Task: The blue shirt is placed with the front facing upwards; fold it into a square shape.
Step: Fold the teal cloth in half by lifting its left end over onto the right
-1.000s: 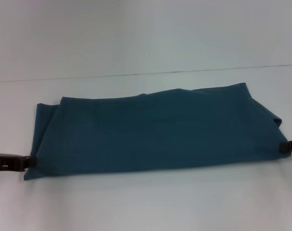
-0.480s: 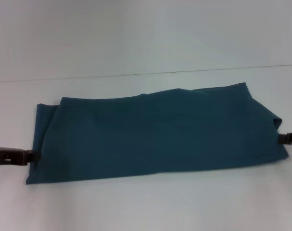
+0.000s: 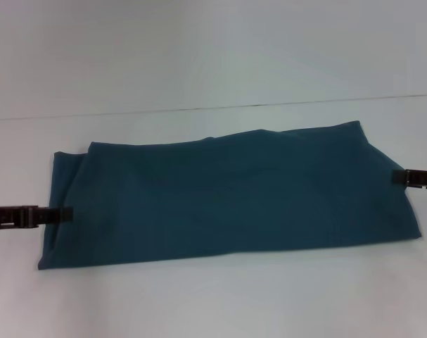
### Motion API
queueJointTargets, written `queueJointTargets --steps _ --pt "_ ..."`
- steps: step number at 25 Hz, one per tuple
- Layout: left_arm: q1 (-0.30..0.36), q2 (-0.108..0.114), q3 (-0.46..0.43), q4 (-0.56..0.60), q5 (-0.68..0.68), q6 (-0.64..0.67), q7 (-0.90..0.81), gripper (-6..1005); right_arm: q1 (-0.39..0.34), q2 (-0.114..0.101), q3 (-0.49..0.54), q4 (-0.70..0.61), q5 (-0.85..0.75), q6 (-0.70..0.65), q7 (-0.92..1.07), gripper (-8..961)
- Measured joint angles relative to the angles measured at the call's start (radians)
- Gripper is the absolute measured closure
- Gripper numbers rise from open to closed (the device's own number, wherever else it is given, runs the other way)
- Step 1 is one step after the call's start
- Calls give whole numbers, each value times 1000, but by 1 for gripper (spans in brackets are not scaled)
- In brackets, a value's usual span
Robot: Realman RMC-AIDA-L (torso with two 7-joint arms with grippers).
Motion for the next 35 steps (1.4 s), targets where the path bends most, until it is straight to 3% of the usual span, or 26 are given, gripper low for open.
queueJointTargets --steps 4,6,18,26,35 --pt "11 1 0 28 9 44 -55 453 13 0 -3 -2 2 -8 -21 329" --pt "18 1 1 46 19 61 -82 341 20 0 -5 -2 2 -5 -35 286" --pt "27 -1 -2 68 113 139 -232 329 54 -1 1 -2 3 21 -67 33" --pt "11 4 -1 36 153 132 -280 328 75 -9 -6 -5 3 30 -68 32" --pt "-8 8 7 -4 170 110 -337 328 76 -4 -8 -53 1 23 -69 34"
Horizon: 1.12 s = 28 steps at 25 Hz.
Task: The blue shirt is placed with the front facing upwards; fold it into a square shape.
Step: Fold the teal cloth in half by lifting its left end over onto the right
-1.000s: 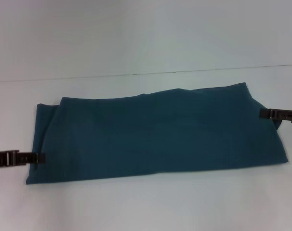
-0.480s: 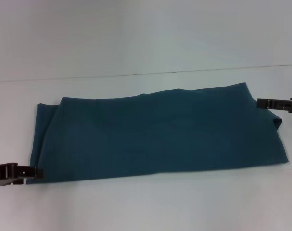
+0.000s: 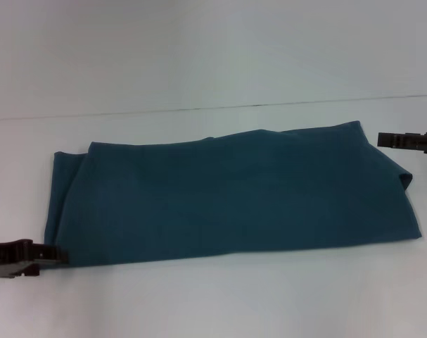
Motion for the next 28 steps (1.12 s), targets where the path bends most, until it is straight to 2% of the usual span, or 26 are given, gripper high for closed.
queueJointTargets --steps 8,15,28 --pt "-22 3 4 -63 21 -67 -15 329 7 -5 0 -2 -3 -2 0 37" --pt "-29 8 4 -70 45 -100 -26 329 9 -9 0 -7 -4 -5 5 38" --pt "-47 9 12 -93 58 -126 -24 328 3 -4 0 -26 -4 -19 10 37"
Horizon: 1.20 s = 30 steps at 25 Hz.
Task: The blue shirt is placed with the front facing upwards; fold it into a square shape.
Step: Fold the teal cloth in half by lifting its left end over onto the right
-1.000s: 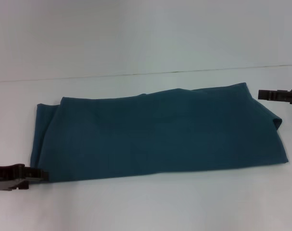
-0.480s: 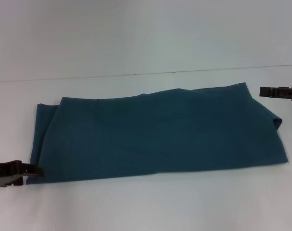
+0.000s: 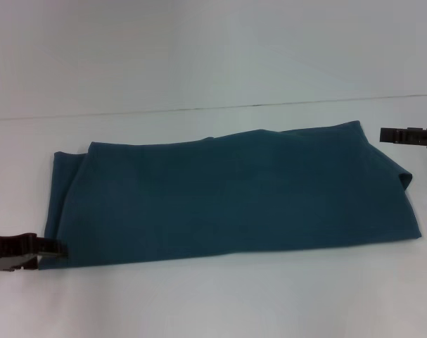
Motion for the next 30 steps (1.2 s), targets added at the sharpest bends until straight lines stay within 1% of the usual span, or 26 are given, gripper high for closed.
queueJointTargets --steps 13,17,30 --pt "3 0 1 -2 8 -11 2 330 -4 1 0 0 0 -1 0 37" --pt "4 -3 2 -5 9 -11 4 331 -4 0 0 0 0 -2 0 37" --pt "-17 -7 27 -14 2 -10 6 333 -4 -1 0 0 0 -6 0 36"
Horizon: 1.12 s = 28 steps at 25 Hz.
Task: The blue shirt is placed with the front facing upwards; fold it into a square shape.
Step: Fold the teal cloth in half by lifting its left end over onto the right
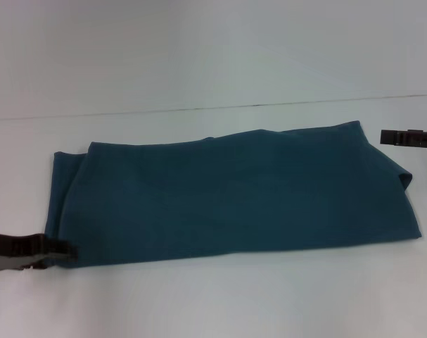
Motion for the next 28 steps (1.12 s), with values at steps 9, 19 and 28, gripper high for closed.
queueJointTargets --steps 9,19,28 --pt "-27 -7 0 -1 -3 -8 0 335 0 0 0 0 1 0 0 36" --pt "-35 -8 0 14 -2 -2 3 337 0 0 0 0 0 1 0 37" --pt "-4 1 -5 112 5 57 -11 336 2 -2 0 0 0 6 -3 36"
